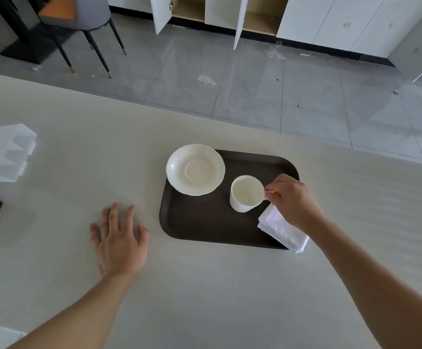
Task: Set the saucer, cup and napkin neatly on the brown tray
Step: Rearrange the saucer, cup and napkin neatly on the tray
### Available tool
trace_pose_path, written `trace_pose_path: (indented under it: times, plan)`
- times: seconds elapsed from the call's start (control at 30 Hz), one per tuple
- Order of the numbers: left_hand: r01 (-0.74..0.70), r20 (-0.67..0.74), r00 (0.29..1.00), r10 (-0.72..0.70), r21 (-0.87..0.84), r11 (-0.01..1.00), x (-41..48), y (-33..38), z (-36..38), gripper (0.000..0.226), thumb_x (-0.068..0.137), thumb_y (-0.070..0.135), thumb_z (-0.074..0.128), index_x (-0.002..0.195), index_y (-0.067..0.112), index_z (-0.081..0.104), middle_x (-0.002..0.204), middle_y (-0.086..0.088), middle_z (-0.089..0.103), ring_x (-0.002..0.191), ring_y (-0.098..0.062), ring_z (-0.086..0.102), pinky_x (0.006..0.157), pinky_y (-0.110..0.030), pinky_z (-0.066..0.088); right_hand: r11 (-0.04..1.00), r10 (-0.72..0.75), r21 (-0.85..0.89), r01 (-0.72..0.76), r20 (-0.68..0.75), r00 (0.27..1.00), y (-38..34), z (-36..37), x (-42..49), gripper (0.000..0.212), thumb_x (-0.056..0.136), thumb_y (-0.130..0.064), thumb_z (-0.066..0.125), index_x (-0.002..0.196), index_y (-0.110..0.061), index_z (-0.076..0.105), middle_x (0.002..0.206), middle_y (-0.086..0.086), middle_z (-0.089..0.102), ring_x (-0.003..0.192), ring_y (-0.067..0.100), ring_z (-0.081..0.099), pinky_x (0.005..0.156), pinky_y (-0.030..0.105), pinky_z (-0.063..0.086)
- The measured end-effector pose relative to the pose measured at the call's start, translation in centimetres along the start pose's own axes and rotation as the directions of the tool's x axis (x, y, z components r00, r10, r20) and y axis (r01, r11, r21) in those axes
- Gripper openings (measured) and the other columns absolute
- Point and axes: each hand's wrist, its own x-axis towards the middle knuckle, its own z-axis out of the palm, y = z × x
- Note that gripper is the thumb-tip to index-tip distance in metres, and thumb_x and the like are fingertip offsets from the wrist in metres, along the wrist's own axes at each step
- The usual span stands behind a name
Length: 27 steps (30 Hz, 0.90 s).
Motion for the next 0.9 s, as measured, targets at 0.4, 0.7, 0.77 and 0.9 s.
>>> trace_pose_path:
  times: [0.4, 0.7, 0.77, 0.9]
  plan:
    - [0.002, -0.006, 1.0, -0.002, -0.011, 1.0, 0.0, 0.1, 0.0, 0.06, 0.085, 0.04, 0.036, 0.14, 0.02, 0.048, 0.154, -0.014, 0.038, 0.147, -0.033, 0.025, 0.119, -0.058, 0.013, 0.927, 0.363, 0.189, -0.324, -0.239, 0.901, -3.1, 3.6, -0.4, 0.015, 0.091, -0.022, 0.071, 0.082, -0.01, 0.074, 0.088, 0.001, 0.062, 0.068, 0.019, 0.058, 0.063, 0.028, 0.043]
    - [0.005, -0.001, 1.0, -0.005, -0.015, 1.0, 0.0, 0.2, -0.3, 0.059, 0.084, 0.037, 0.041, 0.14, 0.018, 0.05, 0.152, -0.017, 0.04, 0.146, -0.035, 0.027, 0.118, -0.058, 0.013, 0.817, 0.561, 0.354, -0.456, -0.301, 0.771, -5.4, 6.0, -0.2, 0.025, 0.09, -0.032, 0.069, 0.073, -0.016, 0.061, 0.086, -0.005, 0.059, 0.071, 0.021, 0.063, 0.065, 0.038, 0.055]
    - [0.004, 0.001, 1.0, -0.004, -0.015, 1.0, 0.0, 0.3, -0.3, 0.06, 0.084, 0.037, 0.041, 0.139, 0.018, 0.05, 0.152, -0.017, 0.04, 0.146, -0.035, 0.027, 0.118, -0.058, 0.014, 0.753, 0.632, 0.437, -0.491, -0.274, 0.725, -6.0, 6.3, -0.1, 0.026, 0.089, -0.033, 0.068, 0.07, -0.018, 0.058, 0.084, -0.005, 0.06, 0.07, 0.023, 0.067, 0.066, 0.038, 0.056]
    - [0.004, 0.004, 1.0, -0.004, -0.015, 1.0, 0.0, 0.3, -0.3, 0.059, 0.084, 0.037, 0.039, 0.14, 0.019, 0.049, 0.153, -0.016, 0.038, 0.147, -0.034, 0.026, 0.119, -0.058, 0.013, 0.609, 0.742, 0.596, -0.523, -0.195, 0.641, -7.1, 6.9, 0.6, 0.025, 0.086, -0.032, 0.067, 0.068, -0.02, 0.056, 0.078, 0.001, 0.066, 0.062, 0.025, 0.071, 0.052, 0.027, 0.051]
